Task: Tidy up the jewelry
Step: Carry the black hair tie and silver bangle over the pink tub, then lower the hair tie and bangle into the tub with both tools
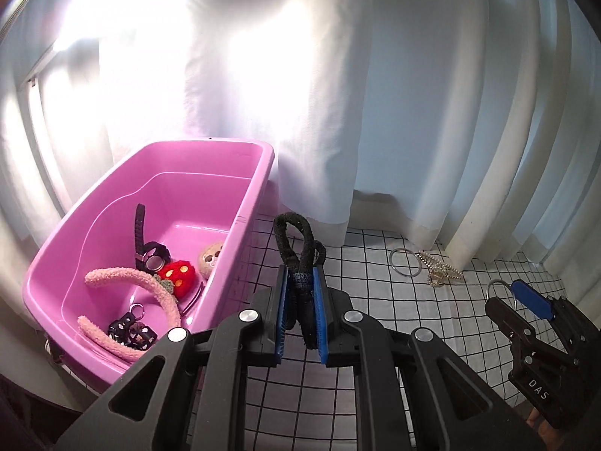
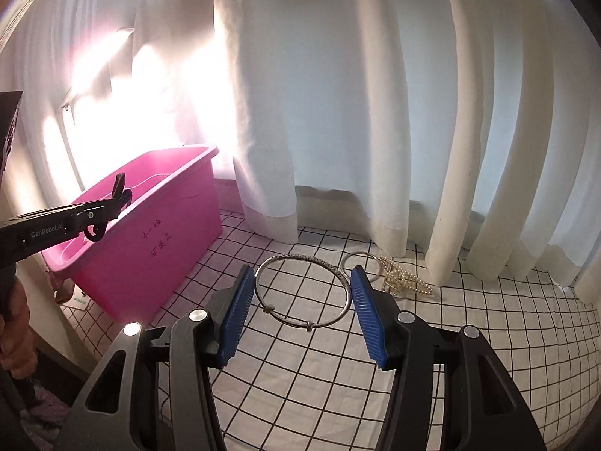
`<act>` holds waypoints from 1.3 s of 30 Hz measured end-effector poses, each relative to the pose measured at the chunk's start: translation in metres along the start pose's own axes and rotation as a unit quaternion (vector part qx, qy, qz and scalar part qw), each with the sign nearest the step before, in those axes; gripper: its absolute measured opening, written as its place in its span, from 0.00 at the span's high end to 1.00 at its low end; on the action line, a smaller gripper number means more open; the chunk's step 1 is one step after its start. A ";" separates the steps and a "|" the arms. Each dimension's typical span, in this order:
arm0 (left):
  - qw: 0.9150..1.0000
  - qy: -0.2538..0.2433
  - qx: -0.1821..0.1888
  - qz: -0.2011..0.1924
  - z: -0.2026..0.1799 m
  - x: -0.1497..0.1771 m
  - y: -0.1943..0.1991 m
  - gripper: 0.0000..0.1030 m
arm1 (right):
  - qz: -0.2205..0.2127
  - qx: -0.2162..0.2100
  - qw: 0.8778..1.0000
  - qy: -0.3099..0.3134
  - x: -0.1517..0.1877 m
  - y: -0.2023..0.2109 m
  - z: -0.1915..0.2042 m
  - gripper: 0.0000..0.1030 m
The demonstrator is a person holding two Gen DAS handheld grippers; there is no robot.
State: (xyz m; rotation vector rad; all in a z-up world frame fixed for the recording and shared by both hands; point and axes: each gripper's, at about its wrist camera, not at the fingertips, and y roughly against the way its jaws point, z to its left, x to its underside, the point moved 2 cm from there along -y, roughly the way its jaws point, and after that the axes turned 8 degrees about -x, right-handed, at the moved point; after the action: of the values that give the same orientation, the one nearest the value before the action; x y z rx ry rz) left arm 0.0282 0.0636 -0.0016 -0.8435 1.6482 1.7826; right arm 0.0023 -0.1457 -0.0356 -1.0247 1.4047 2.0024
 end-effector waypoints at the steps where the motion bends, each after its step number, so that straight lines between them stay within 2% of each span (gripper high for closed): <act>1: 1.000 0.006 -0.006 -0.001 0.007 -0.001 0.003 0.87 | -0.001 -0.008 1.000 0.003 -0.005 -0.004 0.004 0.50; 9: 0.998 0.036 -0.051 -0.012 0.068 -0.011 0.014 0.87 | -0.011 -0.064 0.997 0.039 -0.048 -0.037 0.061 0.50; 14: 0.996 0.058 -0.062 -0.018 0.110 -0.019 0.010 0.87 | -0.018 -0.091 0.994 0.058 -0.077 -0.059 0.096 0.50; 19: 0.995 0.064 -0.071 -0.013 0.133 -0.028 -0.004 0.87 | -0.021 -0.116 0.991 0.066 -0.101 -0.085 0.124 0.50; 29: 0.986 0.112 -0.119 -0.004 0.164 -0.029 -0.015 0.87 | 0.038 -0.200 0.975 0.092 -0.141 -0.142 0.162 0.50; 35: 0.979 0.139 -0.145 0.031 0.179 -0.023 -0.031 0.87 | 0.083 -0.231 0.962 0.116 -0.152 -0.173 0.185 0.50; 39: 0.974 0.161 -0.149 0.064 0.187 -0.018 -0.041 0.87 | 0.135 -0.247 0.952 0.124 -0.152 -0.198 0.200 0.50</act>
State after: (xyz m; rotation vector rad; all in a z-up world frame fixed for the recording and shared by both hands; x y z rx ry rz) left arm 0.0569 0.2536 -0.0059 -1.2414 1.6858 2.1063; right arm 0.1809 0.1160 0.0109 -1.3993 1.2395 2.5854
